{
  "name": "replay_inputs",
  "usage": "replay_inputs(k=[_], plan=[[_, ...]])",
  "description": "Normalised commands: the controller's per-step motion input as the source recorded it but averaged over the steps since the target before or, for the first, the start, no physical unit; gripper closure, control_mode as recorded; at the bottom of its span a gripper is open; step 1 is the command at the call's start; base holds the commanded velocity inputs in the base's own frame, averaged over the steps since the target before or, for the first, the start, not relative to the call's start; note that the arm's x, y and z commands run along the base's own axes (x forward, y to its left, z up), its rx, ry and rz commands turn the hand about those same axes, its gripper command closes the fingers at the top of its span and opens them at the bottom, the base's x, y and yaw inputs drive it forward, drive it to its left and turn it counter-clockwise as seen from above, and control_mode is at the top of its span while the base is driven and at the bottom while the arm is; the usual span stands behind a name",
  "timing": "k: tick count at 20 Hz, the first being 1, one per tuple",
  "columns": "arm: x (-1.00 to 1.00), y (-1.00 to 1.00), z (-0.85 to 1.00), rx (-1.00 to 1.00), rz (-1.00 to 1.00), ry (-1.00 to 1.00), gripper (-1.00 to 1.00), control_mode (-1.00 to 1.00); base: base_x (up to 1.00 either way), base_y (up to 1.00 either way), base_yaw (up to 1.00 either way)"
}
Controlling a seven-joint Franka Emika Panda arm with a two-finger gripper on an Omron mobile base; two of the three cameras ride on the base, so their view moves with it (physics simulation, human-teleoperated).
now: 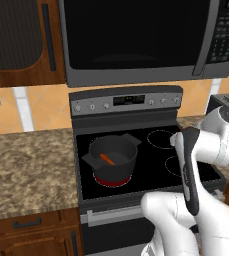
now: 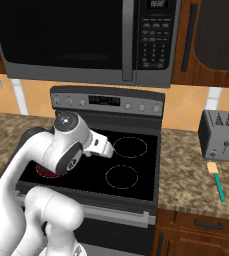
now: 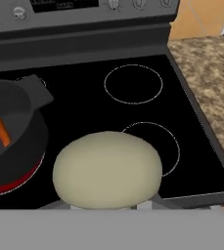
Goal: Put the carrot and mushroom in the pot. Retrieve the spatula and lightly stir the vegetables in the pot.
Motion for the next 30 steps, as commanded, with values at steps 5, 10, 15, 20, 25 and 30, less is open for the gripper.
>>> replay_inputs(k=[5,10,15,20,25,30], plan=[[0.00,0.71,0.23,-0.01,0.00,0.00,1.00,-1.00,0.00,0.00,0.00],[0.00,0.65,0.10,-0.02,0.00,0.00,1.00,-1.00,0.00,0.00,0.00],[0.00,0.45,0.05,0.00,0.05,0.03,1.00,-1.00,0.00,0.00,0.00],[0.11,0.54,0.00,0.00,0.06,0.09,1.00,-1.00,0.00,0.00,0.00],[0.35,0.51,0.00,0.00,0.05,0.09,1.00,-1.00,0.00,0.00,0.00],[0.44,0.44,-0.20,0.00,0.03,0.17,1.00,-1.00,0.00,0.00,0.00]])
